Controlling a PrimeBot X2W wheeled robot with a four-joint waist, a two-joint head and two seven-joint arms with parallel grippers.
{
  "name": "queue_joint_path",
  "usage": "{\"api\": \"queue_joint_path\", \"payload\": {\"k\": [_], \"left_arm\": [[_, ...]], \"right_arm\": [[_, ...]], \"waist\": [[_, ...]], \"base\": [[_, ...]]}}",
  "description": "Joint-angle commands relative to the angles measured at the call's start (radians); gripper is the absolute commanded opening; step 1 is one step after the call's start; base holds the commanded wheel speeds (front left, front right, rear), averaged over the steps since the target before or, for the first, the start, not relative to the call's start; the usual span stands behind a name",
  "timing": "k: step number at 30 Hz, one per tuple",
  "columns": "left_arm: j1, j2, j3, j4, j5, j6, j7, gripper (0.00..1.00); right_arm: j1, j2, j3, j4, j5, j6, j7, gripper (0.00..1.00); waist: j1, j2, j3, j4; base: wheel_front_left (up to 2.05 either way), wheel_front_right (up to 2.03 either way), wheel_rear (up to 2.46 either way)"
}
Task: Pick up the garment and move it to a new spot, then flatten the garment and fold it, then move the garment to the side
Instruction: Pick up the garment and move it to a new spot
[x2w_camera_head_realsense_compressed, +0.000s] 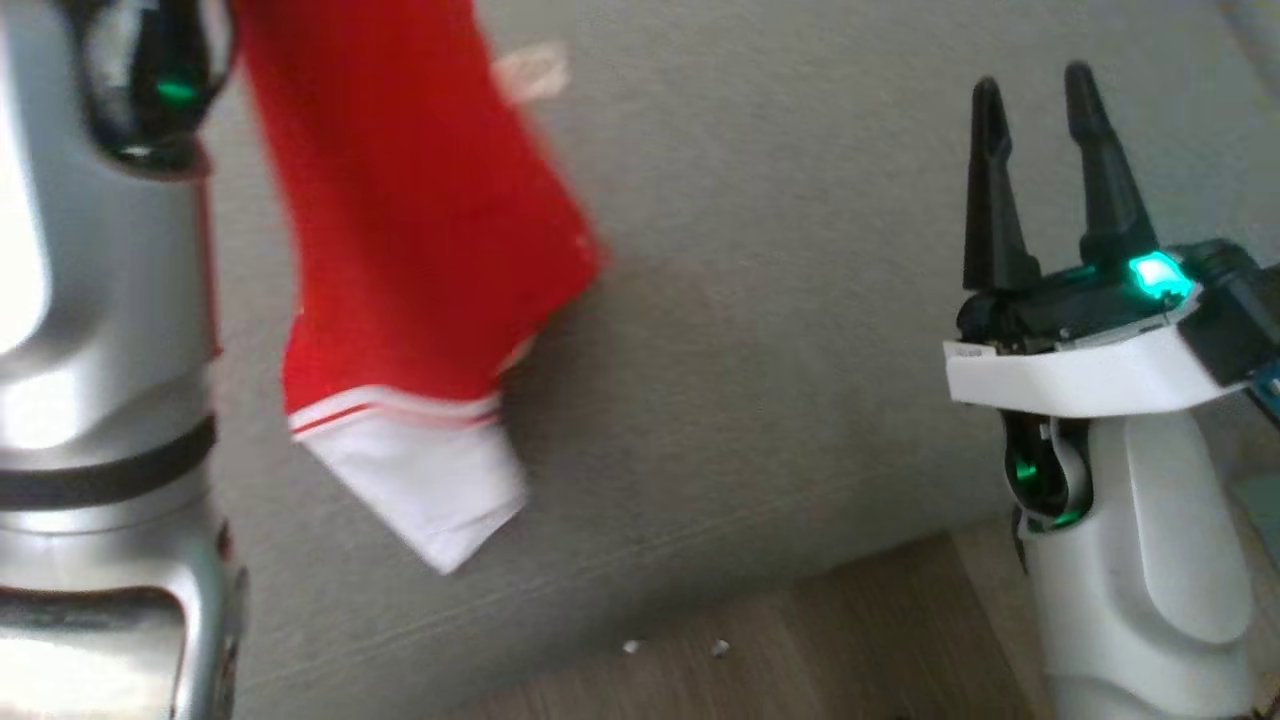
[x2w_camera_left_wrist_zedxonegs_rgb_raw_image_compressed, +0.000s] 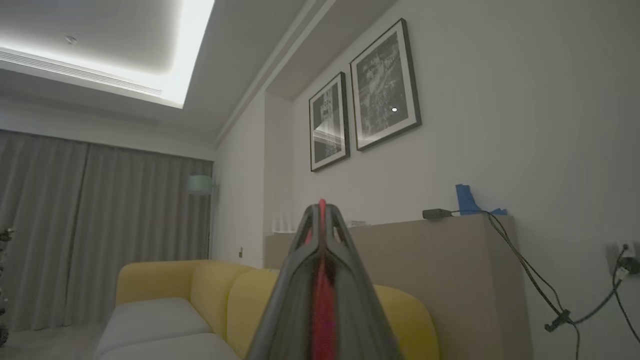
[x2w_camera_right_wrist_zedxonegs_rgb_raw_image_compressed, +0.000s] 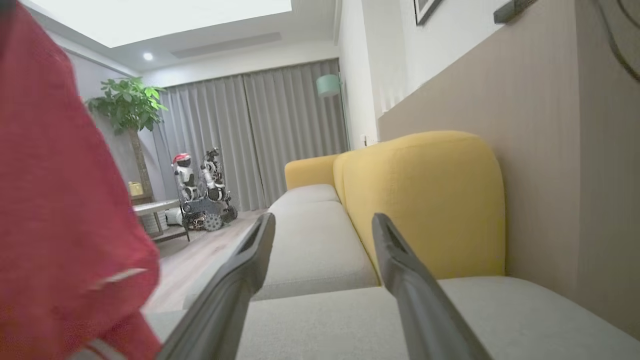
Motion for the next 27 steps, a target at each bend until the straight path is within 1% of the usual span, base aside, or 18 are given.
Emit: {"api": "queue_joint_path", "payload": {"k": [1, 2, 5, 9, 10, 11, 12, 15, 19, 23, 27], "left_arm": [[-0.057, 0.015, -0.008, -0.010, 0.014, -0.002, -0.007, 0.00], [-0.057, 0.015, -0.008, -0.010, 0.014, -0.002, -0.007, 0.00], [-0.083, -0.011, -0.064, 0.048, 0.024, -0.003, -0.027, 0.00], [-0.112, -0.040, -0.136, 0.161, 0.029, 0.000, -0.069, 0.00], [-0.115, -0.045, -0.154, 0.199, 0.028, 0.004, -0.075, 0.09], [-0.115, -0.049, -0.173, 0.245, 0.028, 0.009, -0.076, 0.67], [-0.113, -0.052, -0.192, 0.294, 0.022, 0.010, -0.069, 1.00], [-0.114, -0.056, -0.250, 0.424, 0.024, 0.018, -0.044, 1.00], [-0.113, -0.058, -0.286, 0.502, 0.001, 0.022, -0.075, 1.00], [-0.090, -0.058, -0.283, 0.519, -0.019, 0.040, -0.108, 1.00], [-0.002, -0.040, -0.239, 0.479, -0.047, 0.063, -0.124, 1.00]], "right_arm": [[-0.036, 0.001, 0.029, -0.047, 0.016, 0.007, -0.011, 1.00], [-0.036, 0.001, 0.029, -0.047, 0.016, 0.007, -0.011, 1.00], [-0.052, 0.001, 0.043, -0.065, 0.039, 0.007, -0.017, 1.00], [-0.064, 0.001, 0.055, -0.065, 0.064, 0.007, -0.024, 1.00], [-0.066, 0.001, 0.058, -0.063, 0.068, 0.007, -0.026, 1.00], [-0.067, 0.001, 0.061, -0.060, 0.072, 0.007, -0.027, 1.00], [-0.067, 0.001, 0.064, -0.057, 0.074, 0.007, -0.027, 1.00], [-0.066, 0.001, 0.072, -0.047, 0.080, 0.007, -0.029, 1.00], [-0.060, 0.001, 0.066, -0.044, 0.077, 0.007, -0.030, 1.00], [-0.048, 0.001, 0.052, -0.034, 0.055, 0.007, -0.030, 1.00], [-0.027, 0.001, 0.034, -0.013, 0.014, 0.007, -0.030, 1.00]], "waist": [[0.0000, 0.0000, 0.072, -0.102], [0.0000, 0.0000, 0.072, -0.102], [0.0000, 0.0000, 0.102, -0.158], [0.0000, 0.0000, 0.126, -0.210], [0.0000, 0.0000, 0.130, -0.218], [0.0000, 0.0000, 0.133, -0.225], [0.0000, 0.0000, 0.134, -0.230], [0.0000, 0.0000, 0.133, -0.235], [0.0000, 0.0000, 0.120, -0.208], [0.0000, 0.0000, 0.092, -0.147], [0.0000, 0.0000, 0.049, -0.066]], "base": [[0.00, 0.00, 0.00], [0.00, 0.00, 0.00], [0.00, 0.00, 0.00], [0.00, 0.00, 0.00], [0.00, 0.00, 0.00], [0.00, 0.00, 0.00], [0.00, 0.00, 0.00], [0.00, 0.00, 0.00], [0.00, 0.00, 0.00], [0.00, 0.00, 0.00], [0.00, 0.00, 0.00]]}}
